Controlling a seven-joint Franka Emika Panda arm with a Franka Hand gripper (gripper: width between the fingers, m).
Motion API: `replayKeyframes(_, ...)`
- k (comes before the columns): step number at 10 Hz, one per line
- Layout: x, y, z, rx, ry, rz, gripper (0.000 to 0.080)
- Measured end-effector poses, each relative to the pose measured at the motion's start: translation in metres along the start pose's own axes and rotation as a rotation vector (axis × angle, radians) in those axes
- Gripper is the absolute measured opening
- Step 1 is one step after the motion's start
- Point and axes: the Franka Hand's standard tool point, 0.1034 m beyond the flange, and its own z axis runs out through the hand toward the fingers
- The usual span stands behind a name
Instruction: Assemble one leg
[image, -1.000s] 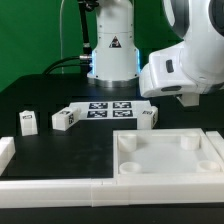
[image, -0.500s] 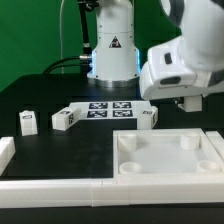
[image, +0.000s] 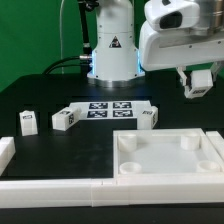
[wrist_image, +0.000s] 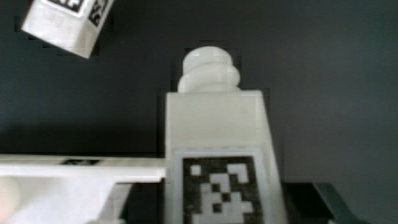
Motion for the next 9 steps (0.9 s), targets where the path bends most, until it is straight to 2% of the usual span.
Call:
replayKeyframes(3,0.011,0.003,-0.003,-0.004,0.286,-0.018,0.0291)
replayKeyframes(6,0.041,0.011,-0.023,-0.019,0.535,-0.080,0.0291)
replayKeyframes(7,0.050,0.014,-0.024,-0.027,0.597,-0.100,0.0291)
replayKeyframes(8,0.054,0.015,-0.030,-0.033,0.754,-0.102,0.0291)
replayKeyframes(9,0.049,0.017,-0.023,-0.038,0.822,-0.103,0.0291)
